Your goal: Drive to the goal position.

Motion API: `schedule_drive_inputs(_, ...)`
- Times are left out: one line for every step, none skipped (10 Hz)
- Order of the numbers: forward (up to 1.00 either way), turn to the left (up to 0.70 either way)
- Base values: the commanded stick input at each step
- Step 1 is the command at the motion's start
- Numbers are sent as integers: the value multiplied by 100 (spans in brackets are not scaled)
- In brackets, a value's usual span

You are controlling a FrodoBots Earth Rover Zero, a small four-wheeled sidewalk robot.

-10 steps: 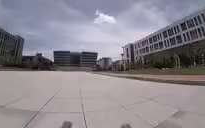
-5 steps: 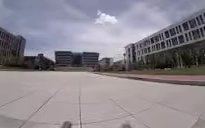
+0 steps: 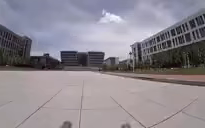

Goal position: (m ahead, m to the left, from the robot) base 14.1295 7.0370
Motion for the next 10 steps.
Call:
schedule_drive_inputs(70,0)
schedule_drive_inputs(70,0)
schedule_drive_inputs(70,0)
schedule_drive_inputs(70,0)
schedule_drive_inputs(70,0)
schedule_drive_inputs(70,0)
schedule_drive_inputs(70,0)
schedule_drive_inputs(70,0)
schedule_drive_inputs(70,0)
schedule_drive_inputs(70,0)
